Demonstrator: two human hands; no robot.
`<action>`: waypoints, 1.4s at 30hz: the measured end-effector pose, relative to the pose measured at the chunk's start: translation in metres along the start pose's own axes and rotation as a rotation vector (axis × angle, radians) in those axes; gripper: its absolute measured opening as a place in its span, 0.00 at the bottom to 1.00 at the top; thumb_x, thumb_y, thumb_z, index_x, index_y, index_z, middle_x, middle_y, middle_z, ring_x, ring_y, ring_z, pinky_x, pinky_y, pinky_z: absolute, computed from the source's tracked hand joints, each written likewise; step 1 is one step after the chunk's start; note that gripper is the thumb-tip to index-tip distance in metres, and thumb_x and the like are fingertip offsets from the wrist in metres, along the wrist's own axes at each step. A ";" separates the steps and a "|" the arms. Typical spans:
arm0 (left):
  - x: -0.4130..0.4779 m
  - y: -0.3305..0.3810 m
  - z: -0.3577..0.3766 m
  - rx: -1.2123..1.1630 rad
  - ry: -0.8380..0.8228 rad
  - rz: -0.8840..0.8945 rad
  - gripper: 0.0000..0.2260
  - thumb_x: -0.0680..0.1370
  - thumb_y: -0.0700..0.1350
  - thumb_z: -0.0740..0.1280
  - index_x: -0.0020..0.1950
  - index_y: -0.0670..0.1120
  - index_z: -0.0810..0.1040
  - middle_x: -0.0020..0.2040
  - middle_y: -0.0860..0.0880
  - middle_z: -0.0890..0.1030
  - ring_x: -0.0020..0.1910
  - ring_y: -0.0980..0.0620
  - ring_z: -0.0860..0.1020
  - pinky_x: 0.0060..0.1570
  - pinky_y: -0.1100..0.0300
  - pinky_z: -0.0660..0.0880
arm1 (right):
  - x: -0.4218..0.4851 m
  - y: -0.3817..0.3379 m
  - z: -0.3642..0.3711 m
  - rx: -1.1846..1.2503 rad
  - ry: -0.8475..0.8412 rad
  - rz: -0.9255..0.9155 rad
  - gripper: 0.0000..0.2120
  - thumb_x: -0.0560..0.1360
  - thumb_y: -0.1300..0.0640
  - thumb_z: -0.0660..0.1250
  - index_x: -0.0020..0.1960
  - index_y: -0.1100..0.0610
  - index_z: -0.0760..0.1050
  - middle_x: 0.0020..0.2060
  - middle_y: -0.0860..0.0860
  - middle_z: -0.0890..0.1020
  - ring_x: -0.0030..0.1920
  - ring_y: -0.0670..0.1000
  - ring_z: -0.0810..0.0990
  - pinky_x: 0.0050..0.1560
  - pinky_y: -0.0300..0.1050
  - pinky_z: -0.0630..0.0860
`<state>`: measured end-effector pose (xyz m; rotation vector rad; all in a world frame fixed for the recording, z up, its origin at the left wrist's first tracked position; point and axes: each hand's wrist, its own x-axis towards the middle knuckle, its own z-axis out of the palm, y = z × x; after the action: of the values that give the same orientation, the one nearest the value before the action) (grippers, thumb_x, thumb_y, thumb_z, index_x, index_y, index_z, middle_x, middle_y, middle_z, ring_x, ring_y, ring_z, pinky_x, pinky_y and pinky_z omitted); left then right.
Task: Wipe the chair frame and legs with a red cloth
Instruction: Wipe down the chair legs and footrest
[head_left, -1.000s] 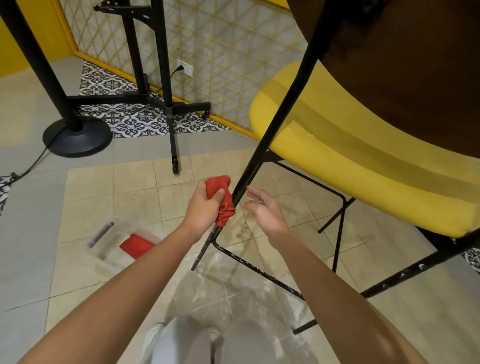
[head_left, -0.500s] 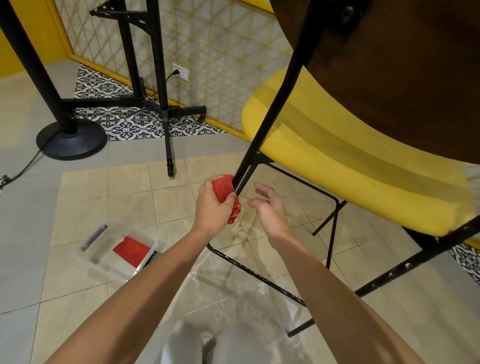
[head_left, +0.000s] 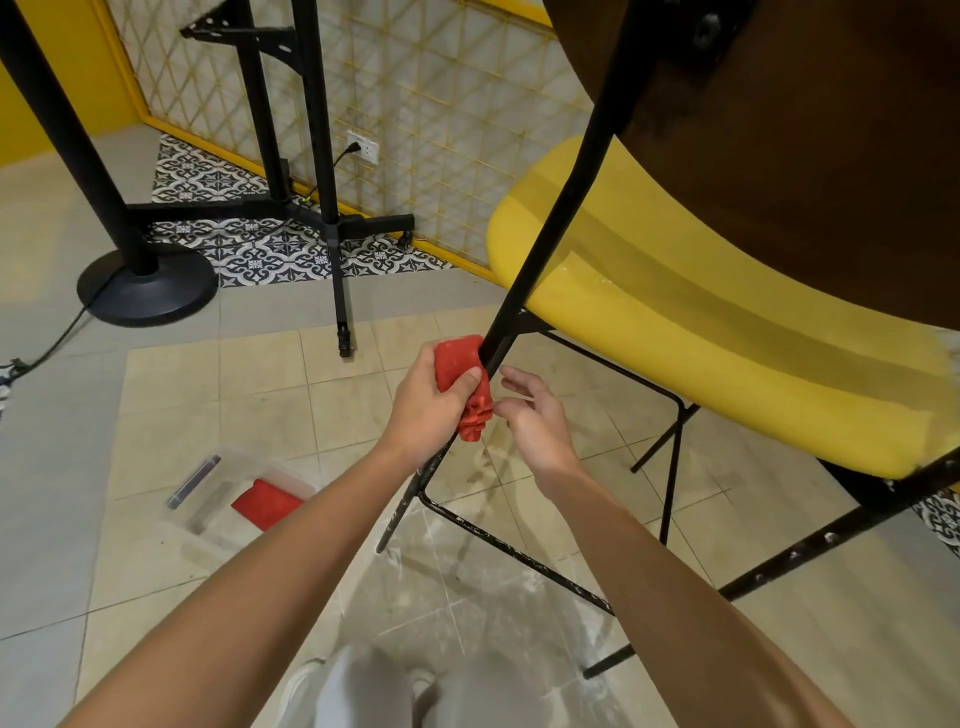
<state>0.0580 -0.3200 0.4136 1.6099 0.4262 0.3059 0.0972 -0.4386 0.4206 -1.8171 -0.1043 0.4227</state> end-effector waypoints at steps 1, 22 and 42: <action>0.000 -0.002 -0.001 0.022 -0.002 -0.009 0.12 0.78 0.45 0.65 0.60 0.50 0.69 0.51 0.48 0.79 0.49 0.51 0.79 0.49 0.59 0.77 | 0.000 0.001 0.000 0.007 0.003 0.002 0.20 0.75 0.65 0.63 0.66 0.53 0.70 0.61 0.48 0.73 0.58 0.45 0.71 0.60 0.41 0.67; -0.041 0.002 -0.025 -0.459 -0.131 -0.592 0.15 0.82 0.45 0.53 0.62 0.40 0.73 0.46 0.40 0.80 0.45 0.46 0.79 0.53 0.51 0.75 | -0.037 0.020 0.037 0.176 -0.160 0.435 0.33 0.74 0.32 0.53 0.65 0.56 0.72 0.59 0.54 0.79 0.60 0.55 0.76 0.59 0.53 0.74; -0.015 -0.019 -0.030 0.056 0.156 -0.261 0.11 0.77 0.47 0.67 0.57 0.46 0.77 0.31 0.53 0.69 0.32 0.57 0.70 0.49 0.60 0.72 | -0.006 -0.008 0.036 0.191 0.300 0.002 0.23 0.79 0.46 0.59 0.72 0.48 0.61 0.64 0.53 0.73 0.62 0.56 0.74 0.63 0.55 0.73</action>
<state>0.0297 -0.2993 0.3986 1.5688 0.7632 0.2230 0.0806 -0.4055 0.4219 -1.6713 0.1413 0.1521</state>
